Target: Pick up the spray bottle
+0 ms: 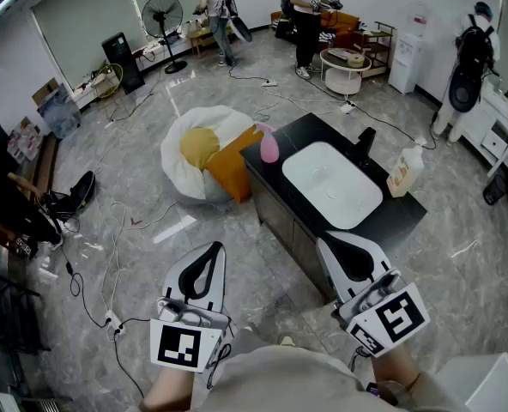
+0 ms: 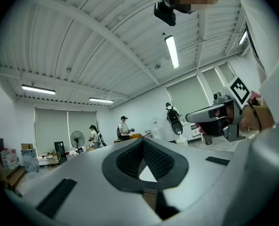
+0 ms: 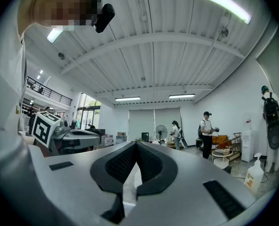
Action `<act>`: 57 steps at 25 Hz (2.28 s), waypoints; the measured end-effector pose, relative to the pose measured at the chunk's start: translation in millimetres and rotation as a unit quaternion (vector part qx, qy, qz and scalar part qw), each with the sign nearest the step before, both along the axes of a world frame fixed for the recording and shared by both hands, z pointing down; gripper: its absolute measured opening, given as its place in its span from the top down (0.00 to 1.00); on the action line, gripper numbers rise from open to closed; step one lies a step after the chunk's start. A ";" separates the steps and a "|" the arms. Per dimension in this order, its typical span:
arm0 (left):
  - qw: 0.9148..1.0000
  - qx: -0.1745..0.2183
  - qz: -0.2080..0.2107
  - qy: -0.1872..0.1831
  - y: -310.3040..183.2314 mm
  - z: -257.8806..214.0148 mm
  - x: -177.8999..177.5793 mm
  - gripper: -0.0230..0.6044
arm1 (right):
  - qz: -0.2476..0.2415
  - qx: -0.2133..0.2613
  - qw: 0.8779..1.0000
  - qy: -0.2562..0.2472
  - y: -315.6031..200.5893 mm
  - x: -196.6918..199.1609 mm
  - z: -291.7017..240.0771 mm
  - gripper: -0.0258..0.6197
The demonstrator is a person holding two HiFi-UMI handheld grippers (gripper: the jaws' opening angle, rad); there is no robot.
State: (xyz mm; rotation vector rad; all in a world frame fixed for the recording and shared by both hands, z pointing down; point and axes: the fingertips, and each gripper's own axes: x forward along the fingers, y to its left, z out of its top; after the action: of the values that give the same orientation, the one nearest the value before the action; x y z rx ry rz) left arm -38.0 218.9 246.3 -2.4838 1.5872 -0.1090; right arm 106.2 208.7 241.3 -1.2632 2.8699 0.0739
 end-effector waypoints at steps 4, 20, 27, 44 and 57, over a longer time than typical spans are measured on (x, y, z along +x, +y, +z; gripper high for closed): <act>1.000 0.000 0.003 0.008 1.8 1.6 1.0 0.93 | -0.005 0.001 1.000 -0.008 2.7 0.6 0.7 0.91; 1.000 -0.001 0.025 -0.015 10.7 10.4 21.9 0.93 | -0.023 0.021 0.999 -0.036 16.0 16.9 -10.6 0.91; 0.999 -0.002 0.035 0.000 6.4 11.7 31.3 0.93 | -0.014 0.025 0.997 -0.072 14.2 31.4 -11.5 0.69; 0.999 -0.009 0.046 0.009 -31.2 26.9 33.1 0.93 | -0.021 0.006 0.999 -0.045 -23.3 19.9 11.8 0.66; 0.997 -0.018 0.073 -0.004 -121.9 30.8 4.1 0.93 | -0.009 -0.023 0.999 -0.031 -121.6 -18.5 30.8 0.65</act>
State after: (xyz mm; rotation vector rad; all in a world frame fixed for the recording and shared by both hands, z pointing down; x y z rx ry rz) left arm -33.9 97.0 277.1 -2.6138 1.4077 -0.1268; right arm 87.7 87.1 272.1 -1.2229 2.8460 -0.0311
